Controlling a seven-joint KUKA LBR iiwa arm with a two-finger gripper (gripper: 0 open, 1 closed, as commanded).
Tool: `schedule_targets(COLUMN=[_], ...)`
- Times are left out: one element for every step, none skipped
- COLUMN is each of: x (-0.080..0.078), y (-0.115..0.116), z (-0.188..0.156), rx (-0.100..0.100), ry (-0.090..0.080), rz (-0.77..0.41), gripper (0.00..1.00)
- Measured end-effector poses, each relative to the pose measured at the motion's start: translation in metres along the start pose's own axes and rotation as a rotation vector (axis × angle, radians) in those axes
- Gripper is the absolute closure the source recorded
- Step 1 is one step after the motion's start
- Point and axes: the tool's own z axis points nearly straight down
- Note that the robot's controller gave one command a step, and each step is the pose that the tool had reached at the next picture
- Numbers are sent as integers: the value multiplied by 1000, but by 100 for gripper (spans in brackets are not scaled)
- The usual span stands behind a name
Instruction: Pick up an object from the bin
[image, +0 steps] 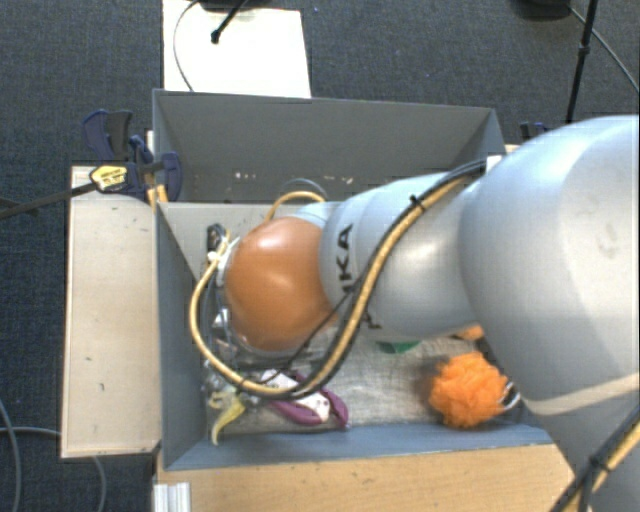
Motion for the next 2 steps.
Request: schedule_targets(x=[1, 1], y=[1, 1], z=[-7, -22], rx=[-3, -4], ry=[6, 9], rz=[1, 2], gripper=[100, 100])
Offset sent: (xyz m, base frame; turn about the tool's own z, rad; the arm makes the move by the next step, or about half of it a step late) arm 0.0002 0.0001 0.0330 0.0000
